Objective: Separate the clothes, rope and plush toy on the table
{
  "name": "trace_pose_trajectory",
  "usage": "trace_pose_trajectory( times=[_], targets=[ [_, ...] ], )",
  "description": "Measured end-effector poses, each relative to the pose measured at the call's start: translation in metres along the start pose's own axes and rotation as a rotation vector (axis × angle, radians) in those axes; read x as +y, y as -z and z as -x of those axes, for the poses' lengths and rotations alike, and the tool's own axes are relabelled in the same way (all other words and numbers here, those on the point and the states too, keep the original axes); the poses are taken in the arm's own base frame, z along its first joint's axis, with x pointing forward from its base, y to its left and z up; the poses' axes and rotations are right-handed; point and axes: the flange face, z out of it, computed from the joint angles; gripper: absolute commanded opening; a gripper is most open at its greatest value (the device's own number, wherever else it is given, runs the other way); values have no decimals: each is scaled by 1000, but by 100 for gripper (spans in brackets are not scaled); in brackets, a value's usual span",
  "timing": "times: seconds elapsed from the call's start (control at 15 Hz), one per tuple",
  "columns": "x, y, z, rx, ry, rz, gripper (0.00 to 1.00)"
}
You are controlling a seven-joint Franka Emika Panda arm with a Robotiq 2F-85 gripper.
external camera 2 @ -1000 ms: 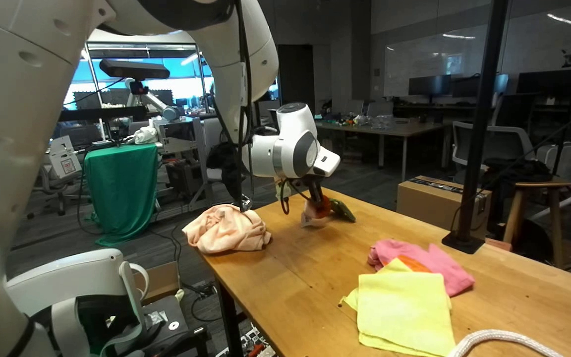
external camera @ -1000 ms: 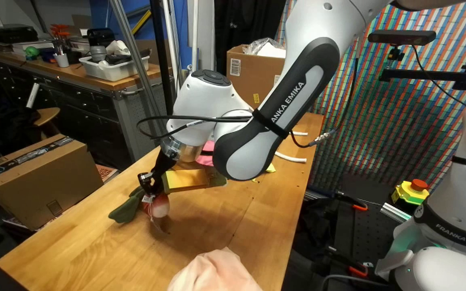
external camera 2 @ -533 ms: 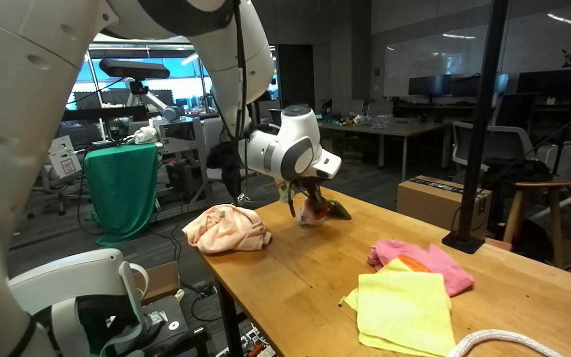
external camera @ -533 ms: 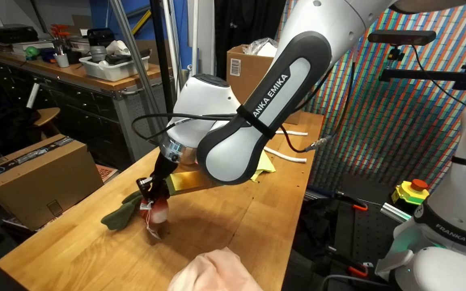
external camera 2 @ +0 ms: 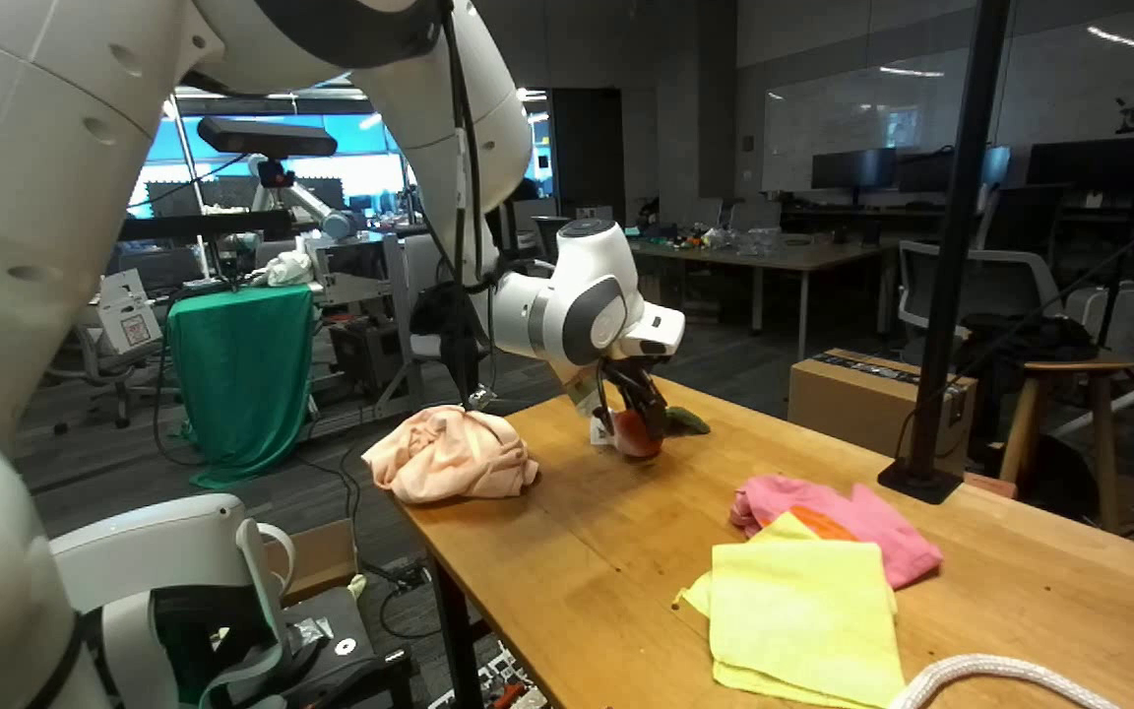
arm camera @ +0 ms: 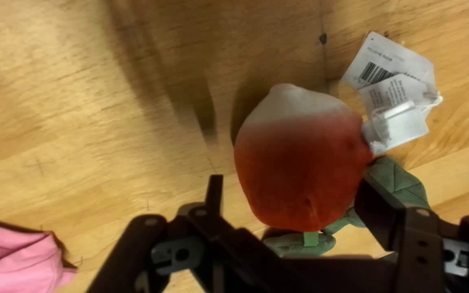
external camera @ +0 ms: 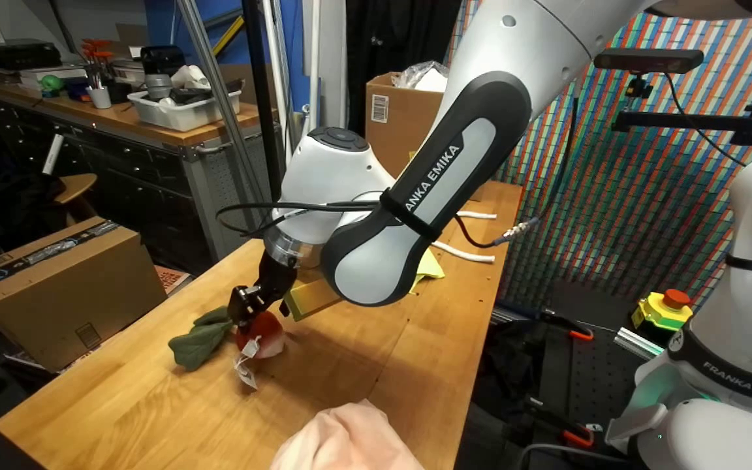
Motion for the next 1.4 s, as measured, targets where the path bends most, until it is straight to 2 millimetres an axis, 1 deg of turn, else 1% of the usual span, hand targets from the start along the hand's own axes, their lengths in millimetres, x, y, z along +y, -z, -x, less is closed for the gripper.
trace_pose_trajectory(
  times=[0.2,0.53,0.73,1.0,1.2,1.4],
  targets=[
    [9,-1,-2,21,38,53,100],
    [29,5,-13,78,94,171,100],
    [31,7,-11,91,105,207,100],
    [21,7,-2,90,124,207,100],
    [2,14,4,111,165,188,100],
    [-21,29,6,153,192,154,100]
  ],
)
